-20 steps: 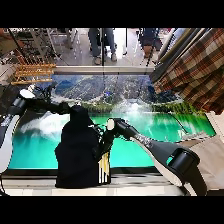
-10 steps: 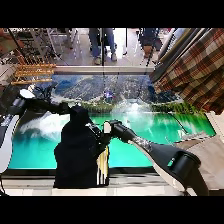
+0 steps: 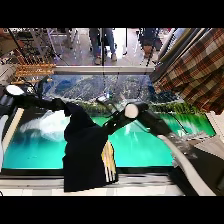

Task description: Fold the clothes and pants, and hang the long-sleeved shirts on hangers.

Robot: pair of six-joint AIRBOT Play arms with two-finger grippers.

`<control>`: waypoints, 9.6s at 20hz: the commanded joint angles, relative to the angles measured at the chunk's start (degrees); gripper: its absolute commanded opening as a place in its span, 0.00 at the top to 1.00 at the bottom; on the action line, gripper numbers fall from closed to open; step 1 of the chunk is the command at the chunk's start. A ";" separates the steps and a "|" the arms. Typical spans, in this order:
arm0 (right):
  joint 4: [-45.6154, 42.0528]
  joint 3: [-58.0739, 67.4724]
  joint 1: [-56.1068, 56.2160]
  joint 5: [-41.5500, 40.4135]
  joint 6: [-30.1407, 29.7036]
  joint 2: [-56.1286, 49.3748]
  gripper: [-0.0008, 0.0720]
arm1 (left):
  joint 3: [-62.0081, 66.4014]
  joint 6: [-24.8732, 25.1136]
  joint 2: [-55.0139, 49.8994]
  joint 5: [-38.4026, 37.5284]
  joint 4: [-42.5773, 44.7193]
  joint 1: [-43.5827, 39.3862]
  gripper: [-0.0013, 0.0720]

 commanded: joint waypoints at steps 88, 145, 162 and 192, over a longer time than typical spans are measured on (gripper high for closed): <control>37.11 -36.92 -38.56 -22.56 2.47 -3.85 0.72 | -33.33 -32.76 1.11 23.54 5.77 -5.70 0.49; 16.31 -54.21 -7.98 4.87 6.01 28.11 0.98 | -6.60 -11.17 -7.17 -11.54 21.27 4.87 0.95; 19.04 -67.93 -31.34 -5.70 10.40 34.47 0.02 | 1.73 -12.50 -1.95 -16.87 11.04 7.37 0.31; -4.81 -9.97 -0.76 -22.12 12.07 8.28 0.98 | -17.73 -7.52 -7.43 6.29 12.35 -18.93 0.95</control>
